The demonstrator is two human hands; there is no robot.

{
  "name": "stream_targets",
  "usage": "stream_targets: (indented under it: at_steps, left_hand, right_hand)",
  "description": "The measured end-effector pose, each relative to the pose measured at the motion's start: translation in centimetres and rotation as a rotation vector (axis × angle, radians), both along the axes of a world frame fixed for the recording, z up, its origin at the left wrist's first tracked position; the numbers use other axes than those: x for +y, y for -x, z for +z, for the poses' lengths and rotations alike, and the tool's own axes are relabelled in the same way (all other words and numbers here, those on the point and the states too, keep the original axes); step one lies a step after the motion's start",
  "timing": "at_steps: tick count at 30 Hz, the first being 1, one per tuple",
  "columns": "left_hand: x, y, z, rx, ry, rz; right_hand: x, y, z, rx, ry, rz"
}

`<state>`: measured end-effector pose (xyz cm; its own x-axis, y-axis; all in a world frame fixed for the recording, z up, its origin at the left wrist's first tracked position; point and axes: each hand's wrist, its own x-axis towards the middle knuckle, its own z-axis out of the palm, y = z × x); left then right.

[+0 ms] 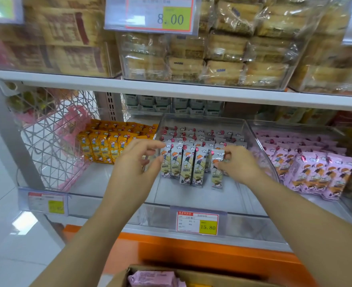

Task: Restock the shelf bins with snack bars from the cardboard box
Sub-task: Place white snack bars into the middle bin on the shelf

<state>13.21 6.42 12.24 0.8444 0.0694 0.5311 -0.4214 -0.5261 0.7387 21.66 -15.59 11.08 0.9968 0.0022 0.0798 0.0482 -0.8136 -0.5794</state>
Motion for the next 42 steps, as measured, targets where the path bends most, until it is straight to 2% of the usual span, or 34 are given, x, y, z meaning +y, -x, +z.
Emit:
stream_targets:
  at_steps: [10, 20, 25, 42]
  left_hand:
    - [0.0, -0.5, -1.1, -0.005, -0.091, 0.026]
    - [-0.2, 0.4, -1.1, -0.008, -0.156, 0.027]
    - [-0.3, 2.4, -1.4, -0.023, -0.194, 0.034]
    - [0.4, 2.2, -2.1, -0.007, -0.212, 0.056]
  right_hand:
    - [0.9, -1.7, -1.5, -0.091, -0.1, -0.067]
    - [0.3, 0.9, 0.3, -0.06, -0.103, -0.019]
    - [0.2, 1.3, -0.1, 0.043, -0.037, 0.015]
    - [0.6, 0.6, -1.3, -0.08, 0.041, 0.061]
